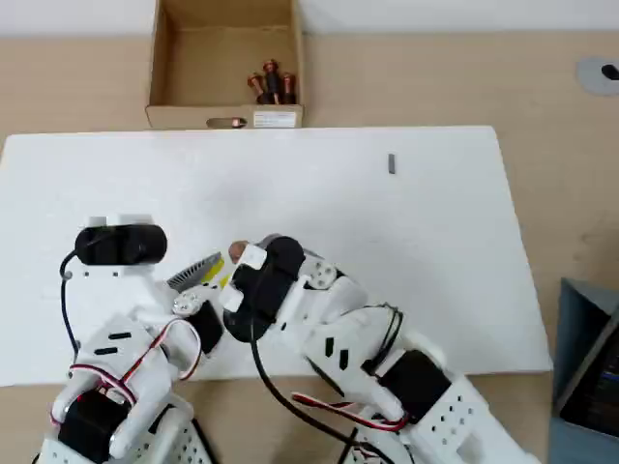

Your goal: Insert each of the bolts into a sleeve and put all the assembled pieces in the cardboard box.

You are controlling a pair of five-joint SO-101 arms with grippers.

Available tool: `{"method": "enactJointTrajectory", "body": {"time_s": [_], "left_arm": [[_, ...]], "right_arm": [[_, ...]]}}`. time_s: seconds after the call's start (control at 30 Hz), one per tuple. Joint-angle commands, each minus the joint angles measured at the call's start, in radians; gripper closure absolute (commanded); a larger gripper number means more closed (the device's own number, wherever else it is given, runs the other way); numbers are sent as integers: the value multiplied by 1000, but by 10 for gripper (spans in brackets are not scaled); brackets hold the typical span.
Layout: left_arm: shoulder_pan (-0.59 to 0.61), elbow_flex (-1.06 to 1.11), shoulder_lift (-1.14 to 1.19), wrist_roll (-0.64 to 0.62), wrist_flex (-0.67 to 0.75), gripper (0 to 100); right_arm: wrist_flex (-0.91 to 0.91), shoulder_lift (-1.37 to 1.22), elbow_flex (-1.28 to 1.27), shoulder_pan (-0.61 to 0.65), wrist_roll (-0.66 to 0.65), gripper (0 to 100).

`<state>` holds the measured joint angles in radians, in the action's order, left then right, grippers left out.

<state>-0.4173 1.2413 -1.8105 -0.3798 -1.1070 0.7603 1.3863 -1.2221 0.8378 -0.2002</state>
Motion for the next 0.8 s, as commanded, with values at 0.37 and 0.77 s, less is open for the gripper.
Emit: {"method": "enactJointTrajectory", "body": {"time_s": [0.37,0.77], "left_arm": [[-110,-43,-7,-41,-11,829],[-26,-152,-4,23,-12,828]], "right_arm": [[-32,10,47,10,-6,989],[-32,10,47,10,-6,989]]}}
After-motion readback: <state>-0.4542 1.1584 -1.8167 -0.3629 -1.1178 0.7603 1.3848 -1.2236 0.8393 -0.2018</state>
